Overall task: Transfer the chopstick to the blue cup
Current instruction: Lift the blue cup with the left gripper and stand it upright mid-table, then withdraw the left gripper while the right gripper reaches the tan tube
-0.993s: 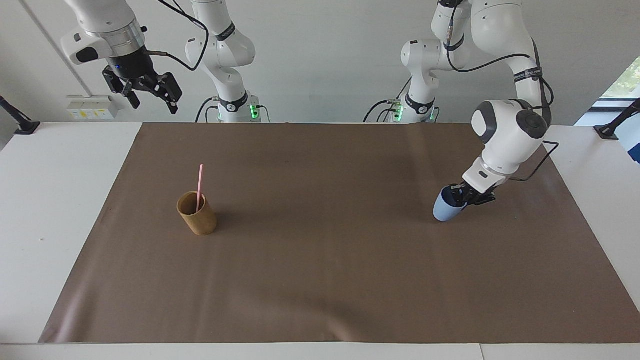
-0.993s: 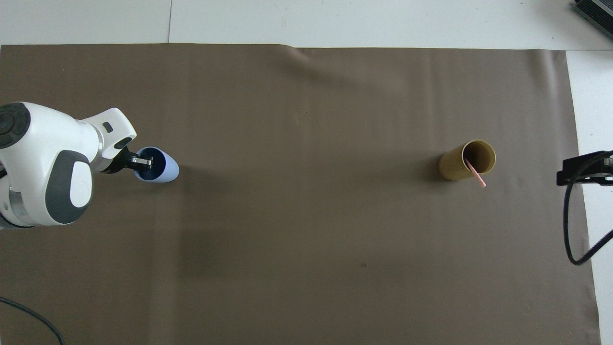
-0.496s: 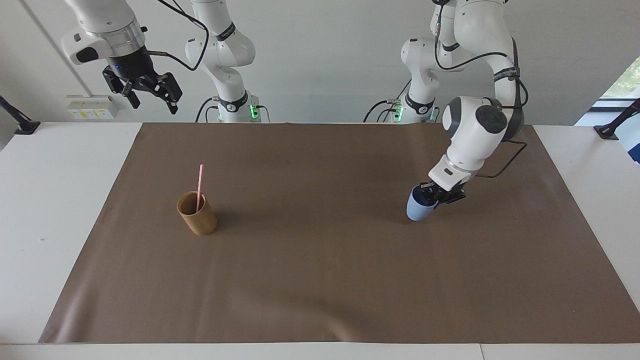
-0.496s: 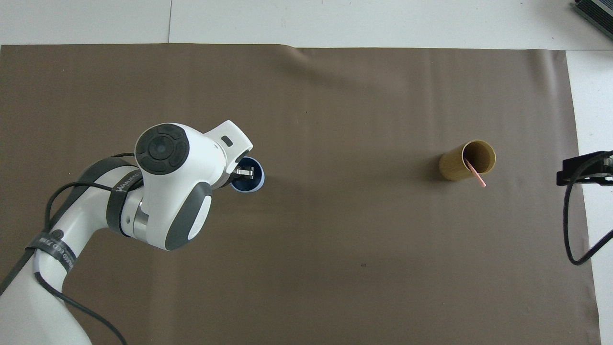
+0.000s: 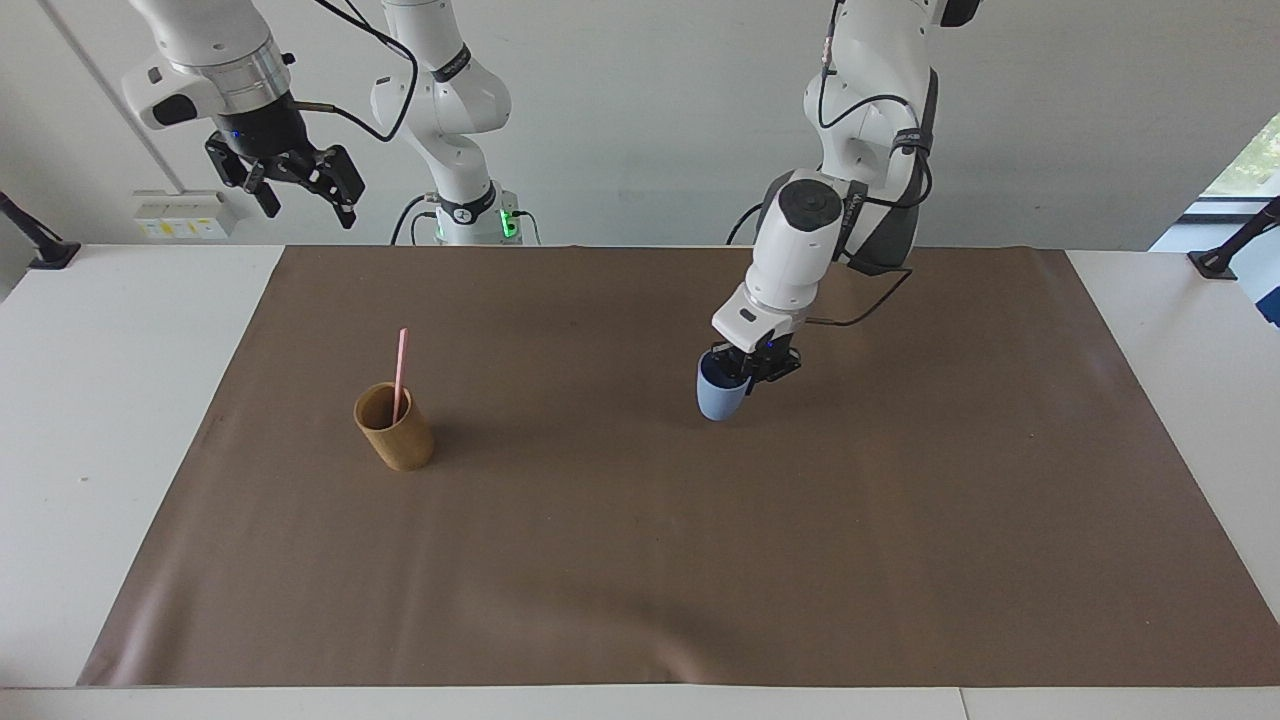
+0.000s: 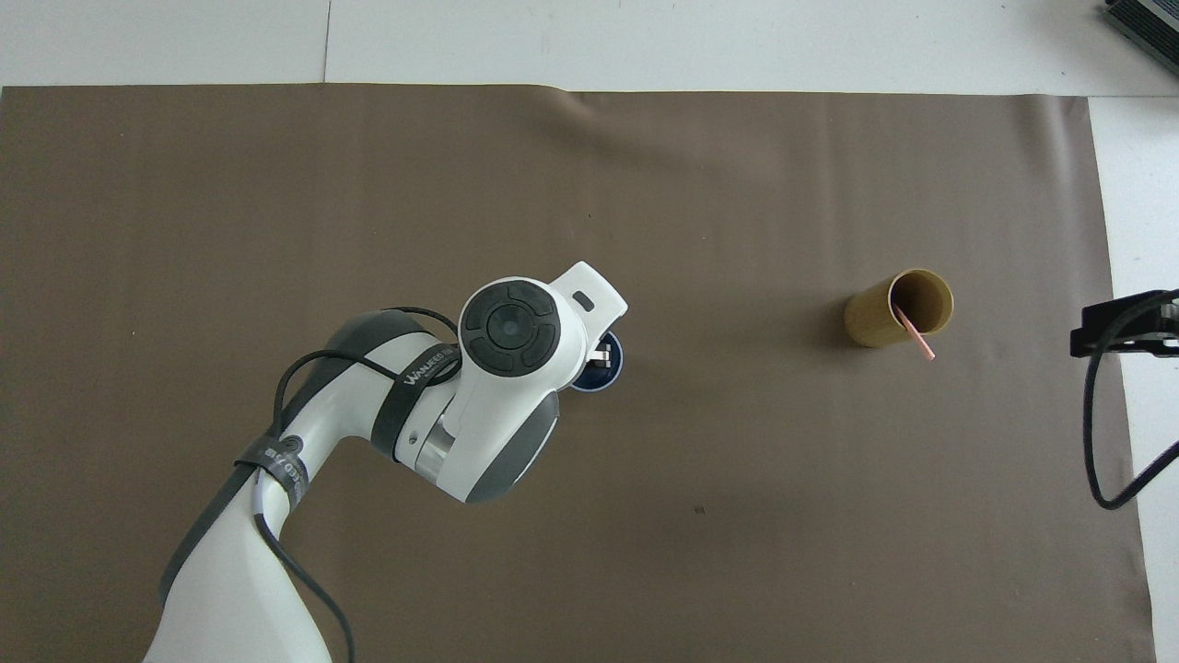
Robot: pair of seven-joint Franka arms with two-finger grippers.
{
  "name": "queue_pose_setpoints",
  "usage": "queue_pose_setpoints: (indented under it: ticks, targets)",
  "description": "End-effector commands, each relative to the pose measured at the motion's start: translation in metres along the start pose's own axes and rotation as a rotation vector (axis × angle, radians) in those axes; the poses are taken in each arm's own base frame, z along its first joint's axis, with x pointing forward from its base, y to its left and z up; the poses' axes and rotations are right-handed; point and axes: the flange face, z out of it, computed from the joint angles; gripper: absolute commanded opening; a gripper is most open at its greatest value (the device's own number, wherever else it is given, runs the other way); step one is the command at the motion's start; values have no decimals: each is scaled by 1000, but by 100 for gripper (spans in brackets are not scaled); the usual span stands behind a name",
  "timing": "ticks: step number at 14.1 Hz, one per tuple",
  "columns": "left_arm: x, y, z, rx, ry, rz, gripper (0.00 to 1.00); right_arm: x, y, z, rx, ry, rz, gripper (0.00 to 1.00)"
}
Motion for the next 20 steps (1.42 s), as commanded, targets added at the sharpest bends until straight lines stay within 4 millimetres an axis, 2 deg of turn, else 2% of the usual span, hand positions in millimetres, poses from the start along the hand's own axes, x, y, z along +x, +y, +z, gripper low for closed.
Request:
queue_pose_setpoints:
  ticks: [1, 2, 3, 4, 7, 9, 11, 17, 20]
  targets:
    - [10, 22, 4, 23, 15, -14, 0, -5, 6, 0, 3, 10, -16, 100]
    - [11, 21, 3, 21, 15, -15, 21, -5, 6, 0, 3, 10, -16, 100]
    - [13, 18, 1, 22, 17, -13, 73, -5, 6, 0, 3, 10, -16, 100]
    - [16, 15, -2, 20, 23, -16, 100, -5, 6, 0, 3, 10, -16, 100]
    - [19, 6, -24, 2, 45, -29, 100, -5, 6, 0, 3, 10, -16, 100]
    - [23, -13, -50, -1, 52, -58, 100, -5, 5, 0, 4, 12, -16, 100]
    - [26, -39, -66, 17, 27, -54, 100, -4, 1, 1, 6, 13, -10, 100]
    - [19, -170, -111, 19, 40, 35, 100, 8, -1, 20, 7, 21, -8, 100]
    - [23, -246, -134, 32, 26, 96, 100, 18, -4, 43, 26, 33, -1, 100]
